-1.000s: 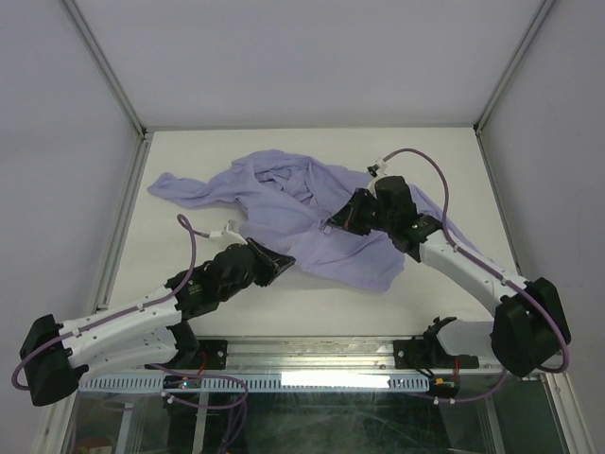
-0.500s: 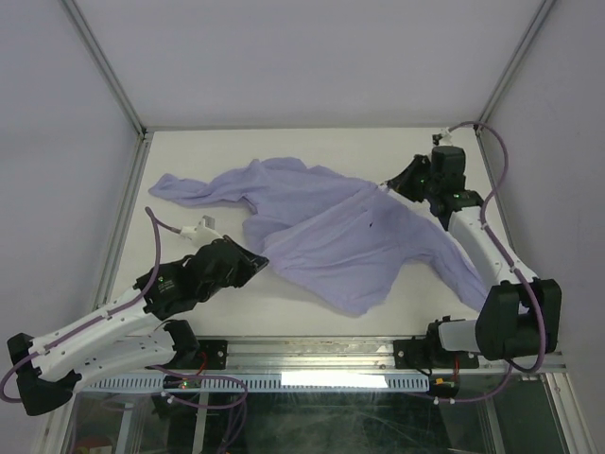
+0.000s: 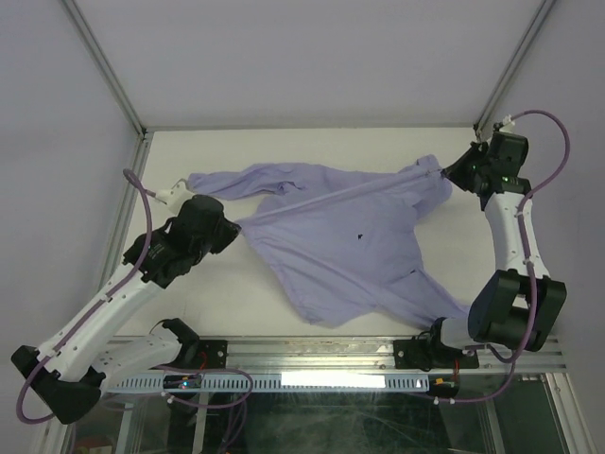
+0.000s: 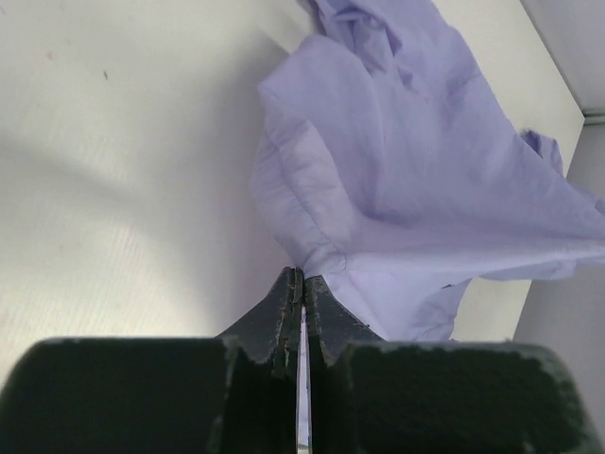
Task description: Zip up the jacket
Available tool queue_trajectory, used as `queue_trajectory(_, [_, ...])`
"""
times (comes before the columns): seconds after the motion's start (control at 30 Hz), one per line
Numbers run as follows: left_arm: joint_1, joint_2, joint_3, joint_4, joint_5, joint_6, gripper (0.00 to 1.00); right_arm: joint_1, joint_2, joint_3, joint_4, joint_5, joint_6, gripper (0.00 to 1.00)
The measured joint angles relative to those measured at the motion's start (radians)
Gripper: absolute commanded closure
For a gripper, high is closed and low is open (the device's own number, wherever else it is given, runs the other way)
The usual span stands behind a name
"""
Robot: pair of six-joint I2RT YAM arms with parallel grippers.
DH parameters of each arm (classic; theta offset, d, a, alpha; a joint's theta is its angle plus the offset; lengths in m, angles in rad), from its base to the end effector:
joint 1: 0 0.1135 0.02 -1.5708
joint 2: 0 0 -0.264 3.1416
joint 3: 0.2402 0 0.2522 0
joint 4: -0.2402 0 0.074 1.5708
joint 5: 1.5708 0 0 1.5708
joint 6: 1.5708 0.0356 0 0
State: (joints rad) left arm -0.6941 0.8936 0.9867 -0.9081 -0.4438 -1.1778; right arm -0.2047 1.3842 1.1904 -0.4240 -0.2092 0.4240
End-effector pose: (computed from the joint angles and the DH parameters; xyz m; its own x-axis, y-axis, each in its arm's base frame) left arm 0.1371 -0.0943 0.3245 -0.5388 -0.6370 -0.5513 -0.3821 0.7680 -0.5139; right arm 0.3067 -0.0561 0.3216 -0.5033 0.5155 -0.6935 0.2635 0.8559 0.4450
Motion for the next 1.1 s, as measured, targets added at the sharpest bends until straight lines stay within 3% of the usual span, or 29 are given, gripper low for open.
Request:
queue_trajectory(0.2, [0.122, 0.076, 0.118, 0.016, 0.028, 0.174, 1.0, -0.053, -0.003, 0.049, -0.076, -0.068, -0.045, 1.0])
queue_trajectory(0.53, [0.14, 0.085, 0.268, 0.079, -0.004, 0.497, 1.0, -0.092, -0.188, 0.089, -0.074, -0.17, -0.114, 1.0])
queue_trajectory(0.7, [0.156, 0.053, 0.356, 0.14, -0.014, 0.642, 1.0, -0.088, -0.303, 0.133, -0.003, -0.291, -0.121, 1.0])
queue_trajectory(0.87, [0.159, 0.031, 0.318, 0.143, -0.072, 0.652, 1.0, 0.084, -0.35, 0.05, 0.076, -0.354, -0.115, 1.0])
queue_trajectory(1.1, [0.181, 0.203, 0.037, 0.053, -0.103, 0.5, 1.0, 0.426, -0.259, -0.289, 0.096, -0.245, -0.069, 1.0])
